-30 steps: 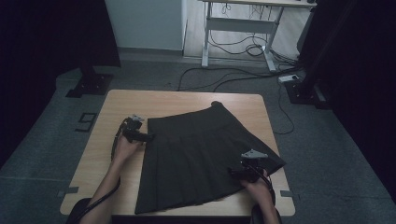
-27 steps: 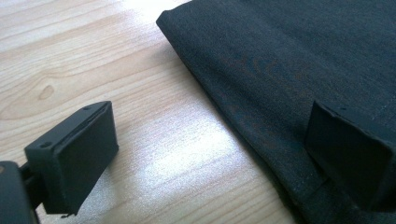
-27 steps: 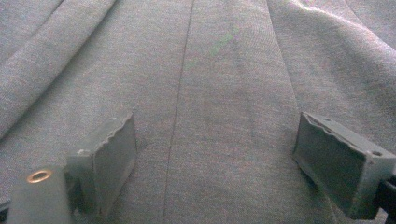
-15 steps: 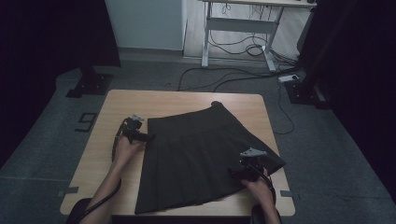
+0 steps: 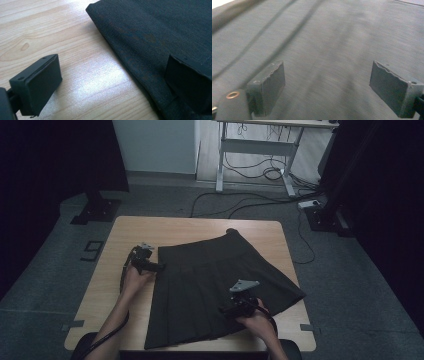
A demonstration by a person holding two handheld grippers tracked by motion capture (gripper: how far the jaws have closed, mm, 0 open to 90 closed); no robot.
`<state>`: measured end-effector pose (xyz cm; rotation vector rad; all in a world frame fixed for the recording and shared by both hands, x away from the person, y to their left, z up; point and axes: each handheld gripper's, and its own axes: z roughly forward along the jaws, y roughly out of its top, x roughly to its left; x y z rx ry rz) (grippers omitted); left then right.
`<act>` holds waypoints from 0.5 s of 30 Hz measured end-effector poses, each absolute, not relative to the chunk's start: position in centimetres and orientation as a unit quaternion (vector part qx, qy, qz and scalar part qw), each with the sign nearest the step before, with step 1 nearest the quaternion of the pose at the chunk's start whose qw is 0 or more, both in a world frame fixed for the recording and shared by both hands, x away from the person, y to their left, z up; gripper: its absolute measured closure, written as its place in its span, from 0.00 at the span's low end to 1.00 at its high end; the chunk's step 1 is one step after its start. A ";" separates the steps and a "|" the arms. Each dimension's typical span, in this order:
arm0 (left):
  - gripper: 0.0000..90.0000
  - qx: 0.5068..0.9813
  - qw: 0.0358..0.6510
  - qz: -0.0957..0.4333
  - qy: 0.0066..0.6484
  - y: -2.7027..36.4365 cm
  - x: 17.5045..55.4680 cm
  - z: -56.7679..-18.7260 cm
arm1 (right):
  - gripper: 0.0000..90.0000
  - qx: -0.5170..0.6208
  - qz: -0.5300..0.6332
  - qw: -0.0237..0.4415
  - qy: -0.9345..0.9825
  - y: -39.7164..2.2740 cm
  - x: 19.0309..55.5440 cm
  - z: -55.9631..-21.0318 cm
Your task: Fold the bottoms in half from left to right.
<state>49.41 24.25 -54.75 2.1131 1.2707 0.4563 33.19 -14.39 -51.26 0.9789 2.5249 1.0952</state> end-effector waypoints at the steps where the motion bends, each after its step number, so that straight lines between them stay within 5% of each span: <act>1: 0.01 0.801 0.312 0.173 0.482 24.2 49.4 -54.8 | 0.14 0.324 0.373 0.105 0.863 -13.7 33.1 -51.3; 15: 0.01 0.800 0.313 0.173 0.482 24.2 49.4 -54.8 | 0.15 0.219 0.392 0.048 0.892 -5.1 31.0 -51.5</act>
